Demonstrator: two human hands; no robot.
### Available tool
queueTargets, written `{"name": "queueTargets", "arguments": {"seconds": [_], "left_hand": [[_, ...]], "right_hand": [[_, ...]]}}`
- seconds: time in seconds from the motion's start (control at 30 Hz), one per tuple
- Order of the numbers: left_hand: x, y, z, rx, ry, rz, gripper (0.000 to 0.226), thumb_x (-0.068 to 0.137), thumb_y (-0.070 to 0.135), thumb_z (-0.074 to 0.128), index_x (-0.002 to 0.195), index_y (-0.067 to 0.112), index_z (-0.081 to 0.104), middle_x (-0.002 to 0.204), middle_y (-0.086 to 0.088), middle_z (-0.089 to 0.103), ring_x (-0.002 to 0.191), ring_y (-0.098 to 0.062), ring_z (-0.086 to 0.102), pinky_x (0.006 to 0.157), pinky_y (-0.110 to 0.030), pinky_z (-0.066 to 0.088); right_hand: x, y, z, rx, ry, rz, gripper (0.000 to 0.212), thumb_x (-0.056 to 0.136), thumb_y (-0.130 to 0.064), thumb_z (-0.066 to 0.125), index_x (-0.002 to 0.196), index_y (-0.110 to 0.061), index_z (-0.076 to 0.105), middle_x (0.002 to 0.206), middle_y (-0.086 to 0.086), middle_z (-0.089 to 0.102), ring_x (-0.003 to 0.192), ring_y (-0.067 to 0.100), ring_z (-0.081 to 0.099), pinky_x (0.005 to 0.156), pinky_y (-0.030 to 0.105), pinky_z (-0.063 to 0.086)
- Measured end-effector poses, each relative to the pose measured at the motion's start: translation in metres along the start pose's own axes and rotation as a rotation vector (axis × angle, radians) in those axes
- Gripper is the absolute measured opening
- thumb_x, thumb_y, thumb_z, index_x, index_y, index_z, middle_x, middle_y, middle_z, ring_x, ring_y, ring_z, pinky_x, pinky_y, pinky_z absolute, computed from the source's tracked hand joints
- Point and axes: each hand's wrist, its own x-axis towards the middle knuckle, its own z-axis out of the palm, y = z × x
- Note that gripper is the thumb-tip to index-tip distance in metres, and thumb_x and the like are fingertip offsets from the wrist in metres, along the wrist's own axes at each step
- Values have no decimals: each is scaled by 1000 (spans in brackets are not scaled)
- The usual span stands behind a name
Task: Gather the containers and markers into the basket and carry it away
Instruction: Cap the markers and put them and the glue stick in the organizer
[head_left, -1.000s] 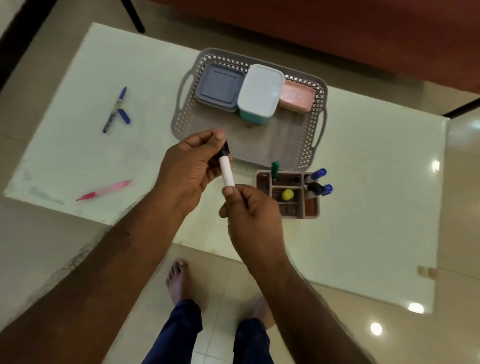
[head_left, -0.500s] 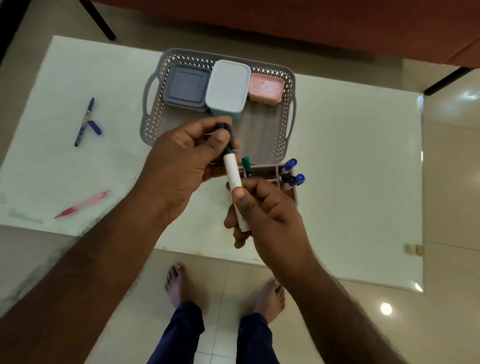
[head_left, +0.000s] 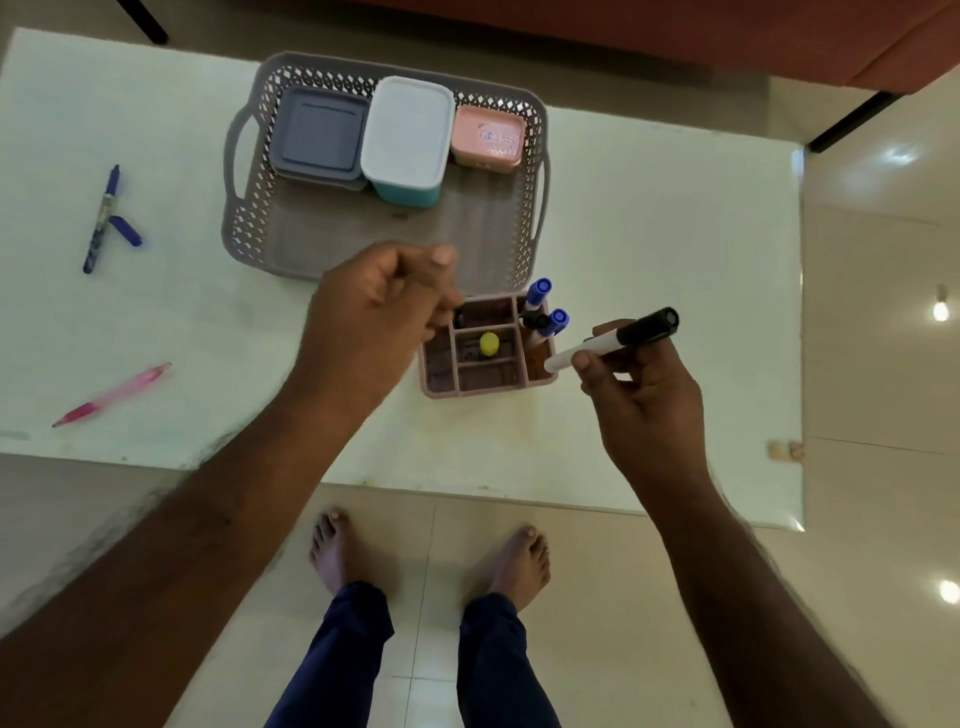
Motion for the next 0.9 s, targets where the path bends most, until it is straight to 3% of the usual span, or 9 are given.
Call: {"name": "queueTargets", "arguments": {"seconds": [0.13,0.27,0.43,0.63,0.77,0.9], "left_hand": [[-8,-25,-4,153,-16,-47,23,96,37,58,94,18,69,83,8,76,72,-10,71,65,-20,56],[-15,-42,-1,229,-100,-68,14,95,36,59,91,25,69,83,9,75,72,-8,71,68,-25,54],[-22,-57,-1,282,-123,-127,16,94,39,59,93,26,69,83,11,74,75,-4,70,76,-35,59],[-26,-71,-14,304,-116,-170,16,94,42,59,90,29,67,81,13,74,73,-7,70,78,-42,59],[-28,-83,-30,295,-99,-208,16,93,43,59,89,30,67,82,17,73,73,-6,70,79,-44,59],[-25,-96,-53,275,-53,-232,16,92,45,60,86,32,67,83,16,74,71,-7,71,77,-43,59]], "right_hand": [[4,15,15,-67,10,-44,16,88,-31,69,100,-35,58,91,-36,65,85,-10,63,62,5,44],[11,28,31,-230,-9,-52,12,90,-33,67,95,-38,57,88,-22,65,80,-5,62,62,18,47],[17,38,42,-344,-12,-82,12,92,-29,65,104,-26,63,98,-17,57,76,-14,56,60,5,36],[14,41,40,-362,-3,-47,22,89,-35,68,109,-29,62,101,-17,59,82,-17,55,57,3,34],[6,45,36,-362,-4,12,40,83,-38,76,118,-27,60,102,-15,62,81,-13,57,61,5,37],[-9,44,32,-296,-3,89,46,79,-40,78,119,-33,56,106,-17,64,85,-4,63,65,18,49]]}}
